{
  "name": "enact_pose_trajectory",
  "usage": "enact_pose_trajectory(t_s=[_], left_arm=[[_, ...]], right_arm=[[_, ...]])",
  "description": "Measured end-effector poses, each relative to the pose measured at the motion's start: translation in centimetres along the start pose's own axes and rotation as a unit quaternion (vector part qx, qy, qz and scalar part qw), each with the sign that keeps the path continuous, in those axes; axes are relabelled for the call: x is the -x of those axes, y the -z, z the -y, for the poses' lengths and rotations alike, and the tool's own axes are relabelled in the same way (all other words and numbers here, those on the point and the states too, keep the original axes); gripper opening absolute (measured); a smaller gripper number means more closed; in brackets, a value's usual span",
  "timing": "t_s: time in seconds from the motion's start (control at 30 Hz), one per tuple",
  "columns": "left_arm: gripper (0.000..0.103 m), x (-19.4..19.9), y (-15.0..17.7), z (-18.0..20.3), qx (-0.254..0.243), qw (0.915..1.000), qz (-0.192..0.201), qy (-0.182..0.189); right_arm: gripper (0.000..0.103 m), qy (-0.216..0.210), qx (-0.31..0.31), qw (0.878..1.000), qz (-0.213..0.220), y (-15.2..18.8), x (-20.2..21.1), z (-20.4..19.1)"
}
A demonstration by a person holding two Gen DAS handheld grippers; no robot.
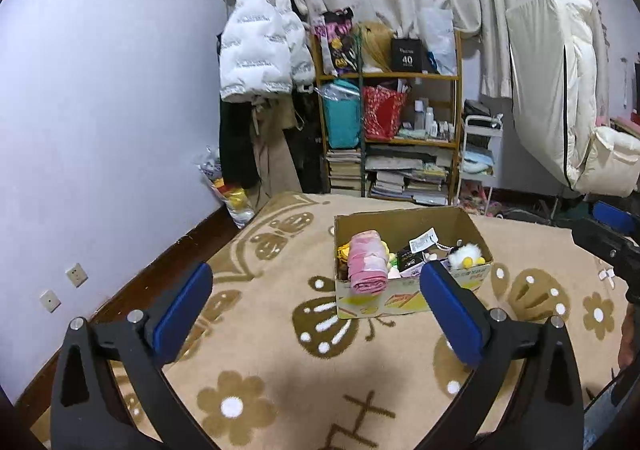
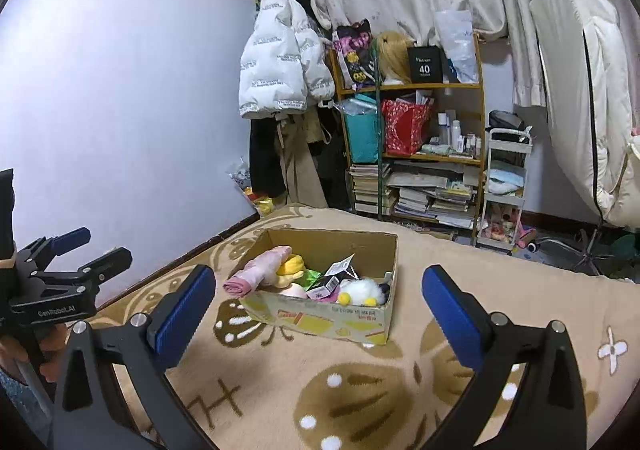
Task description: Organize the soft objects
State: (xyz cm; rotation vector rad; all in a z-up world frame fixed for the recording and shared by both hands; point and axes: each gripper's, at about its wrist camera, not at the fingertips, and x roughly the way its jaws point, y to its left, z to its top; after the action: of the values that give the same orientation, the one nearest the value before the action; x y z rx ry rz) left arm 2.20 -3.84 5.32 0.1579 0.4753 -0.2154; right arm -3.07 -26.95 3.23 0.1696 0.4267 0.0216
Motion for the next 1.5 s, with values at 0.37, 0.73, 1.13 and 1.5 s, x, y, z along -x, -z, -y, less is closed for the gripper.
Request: enact_pose_trajectory(t_s=[0.37, 0.73, 1.13, 1.5], left_arm=[[0.102, 5.2, 2.1, -0.1, -0.02, 0.9994, 0.028, -0.009], [0.102, 6.1, 3.3, -0.5, -0.012, 0.9981, 0.058, -0.016], [0.102, 4.4, 4.0, -0.2, -0.018, 0.999, 0.038, -0.013], [0.102, 3.9, 4.0, 0.0, -0.019, 0.9995, 0.027, 0.0]], right_arm=[[0.103, 0.006, -0.009, 1.0, 0.026, 2.1, 4.3, -0.7], [0.103, 0.018, 0.003, 0.999, 0.037, 4.0, 5.1, -0.4], [0.103, 0.029, -0.007, 0.999, 0.025, 4.8, 4.2, 0.5], [0.103, 0.037, -0.009, 0.999, 0.02, 4.9, 3.4, 0.6]])
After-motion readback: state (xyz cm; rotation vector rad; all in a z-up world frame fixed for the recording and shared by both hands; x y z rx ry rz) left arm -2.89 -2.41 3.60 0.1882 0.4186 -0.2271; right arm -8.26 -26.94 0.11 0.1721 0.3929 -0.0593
